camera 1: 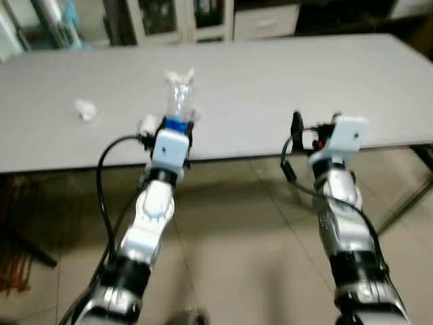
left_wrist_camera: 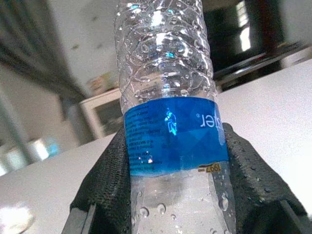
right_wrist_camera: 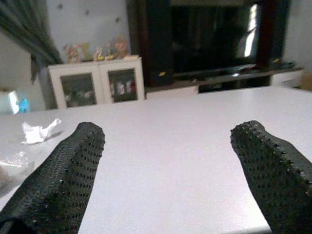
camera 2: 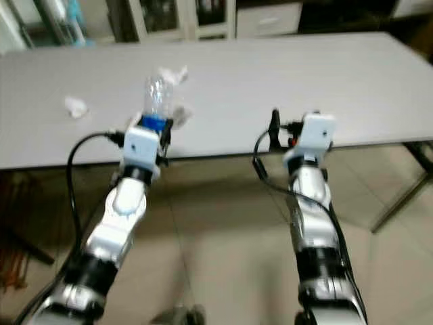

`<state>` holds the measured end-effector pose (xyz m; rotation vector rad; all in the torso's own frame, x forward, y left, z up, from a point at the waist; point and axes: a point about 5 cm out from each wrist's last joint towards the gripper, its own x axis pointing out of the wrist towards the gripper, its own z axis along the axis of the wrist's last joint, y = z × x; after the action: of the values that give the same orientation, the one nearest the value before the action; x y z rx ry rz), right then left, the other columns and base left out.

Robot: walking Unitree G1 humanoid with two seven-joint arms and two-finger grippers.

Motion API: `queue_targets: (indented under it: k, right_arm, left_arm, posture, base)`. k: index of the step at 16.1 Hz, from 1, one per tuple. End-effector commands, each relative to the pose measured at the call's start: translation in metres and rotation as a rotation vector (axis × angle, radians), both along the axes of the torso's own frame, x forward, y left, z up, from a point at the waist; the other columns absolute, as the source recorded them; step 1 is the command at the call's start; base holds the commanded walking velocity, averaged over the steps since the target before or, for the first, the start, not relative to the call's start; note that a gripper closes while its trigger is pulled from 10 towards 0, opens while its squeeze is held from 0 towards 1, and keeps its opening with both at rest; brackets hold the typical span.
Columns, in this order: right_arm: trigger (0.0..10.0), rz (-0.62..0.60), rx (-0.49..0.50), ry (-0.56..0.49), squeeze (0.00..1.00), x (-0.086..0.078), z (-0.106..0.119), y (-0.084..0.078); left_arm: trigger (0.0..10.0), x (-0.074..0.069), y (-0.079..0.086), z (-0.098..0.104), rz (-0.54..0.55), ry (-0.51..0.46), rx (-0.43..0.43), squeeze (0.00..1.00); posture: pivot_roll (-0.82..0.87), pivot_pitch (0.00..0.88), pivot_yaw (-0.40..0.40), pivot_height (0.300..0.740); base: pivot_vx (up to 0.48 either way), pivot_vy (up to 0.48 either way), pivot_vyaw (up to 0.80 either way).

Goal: Picking trash to rubbish bin

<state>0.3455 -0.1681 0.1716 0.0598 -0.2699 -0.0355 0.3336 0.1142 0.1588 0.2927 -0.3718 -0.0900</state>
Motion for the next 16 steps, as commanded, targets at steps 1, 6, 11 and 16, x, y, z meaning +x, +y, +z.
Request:
queue_targets:
  k: [1, 6, 11, 16]
  right_arm:
    - [10.0, -0.010, -0.007, -0.026, 0.00, -0.0001, 0.0076, -0.0024]
    - [10.0, -0.002, -0.010, -0.018, 0.00, -0.0008, 0.0062, -0.0012]
    - [10.0, 0.006, -0.021, -0.002, 0.00, -0.0009, 0.0042, 0.0002]
    - [10.0, 0.021, -0.034, 0.009, 0.00, -0.0018, 0.0015, 0.0043]
  left_arm:
    - [10.0, 0.0009, -0.0013, 0.0033, -0.011, -0.006, 0.009, 0.00]
    - [10.0, 0.0002, -0.0022, 0.0028, -0.007, -0.003, 0.003, 0.00]
    - [10.0, 0.0005, -0.0004, 0.0004, 0.009, 0.013, 0.007, 0.00]
    - [10.0, -0.0001, 0.0004, -0.0002, 0.005, 0.016, 0.007, 0.00]
  posture:
    - [-0.06, 0.033, 0.024, 0.740]
    - [-0.06, 0.044, 0.016, 0.740]
    - [-0.05, 0.055, 0.011, 0.740]
    - [-0.05, 0.060, 0.016, 0.740]
  base:
    - [-0.304, 0.000, 0.00]
    - [-0.302, 0.000, 0.00]
    - [-0.242, 0.000, 0.00]
    - [0.000, 0.000, 0.00]
